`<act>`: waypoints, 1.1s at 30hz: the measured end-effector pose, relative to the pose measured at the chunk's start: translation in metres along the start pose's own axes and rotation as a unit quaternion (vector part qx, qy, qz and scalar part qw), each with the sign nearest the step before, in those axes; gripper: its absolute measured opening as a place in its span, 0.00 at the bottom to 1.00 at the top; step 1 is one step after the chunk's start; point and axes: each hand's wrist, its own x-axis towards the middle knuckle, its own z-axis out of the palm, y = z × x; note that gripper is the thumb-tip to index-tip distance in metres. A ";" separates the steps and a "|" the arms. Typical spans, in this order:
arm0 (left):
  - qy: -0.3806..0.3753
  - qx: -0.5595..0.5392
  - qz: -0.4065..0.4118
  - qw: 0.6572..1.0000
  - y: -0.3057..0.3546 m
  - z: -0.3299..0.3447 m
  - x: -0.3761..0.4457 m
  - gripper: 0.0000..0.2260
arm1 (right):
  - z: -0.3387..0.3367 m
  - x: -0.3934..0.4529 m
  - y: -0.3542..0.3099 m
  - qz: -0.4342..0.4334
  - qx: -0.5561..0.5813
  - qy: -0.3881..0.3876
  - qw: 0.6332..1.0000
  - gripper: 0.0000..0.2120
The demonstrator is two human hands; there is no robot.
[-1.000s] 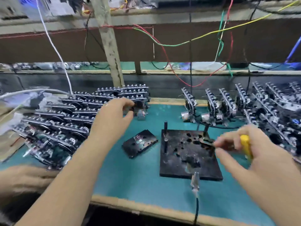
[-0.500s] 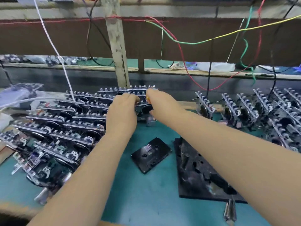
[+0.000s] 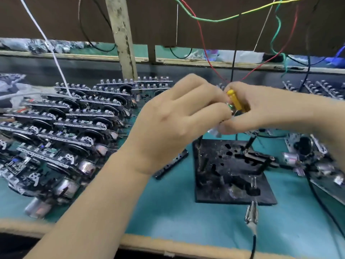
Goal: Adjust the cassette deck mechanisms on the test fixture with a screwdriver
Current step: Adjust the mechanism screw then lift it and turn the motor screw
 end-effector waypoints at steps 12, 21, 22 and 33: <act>-0.376 -0.219 -0.340 0.833 -0.002 0.022 -0.034 0.48 | 0.035 -0.041 0.059 -0.058 -0.169 0.042 0.983 0.27; -0.371 -0.216 -0.374 0.822 -0.010 0.027 -0.031 0.45 | 0.037 -0.032 0.065 -0.057 -0.171 0.058 0.982 0.29; -0.378 -0.215 -0.378 0.817 -0.012 0.028 -0.031 0.45 | 0.038 -0.031 0.065 -0.055 -0.171 0.054 0.982 0.29; -0.388 -0.236 -0.399 0.797 -0.016 0.030 -0.032 0.39 | -0.001 -0.044 0.072 -0.008 -0.189 -0.034 0.981 0.33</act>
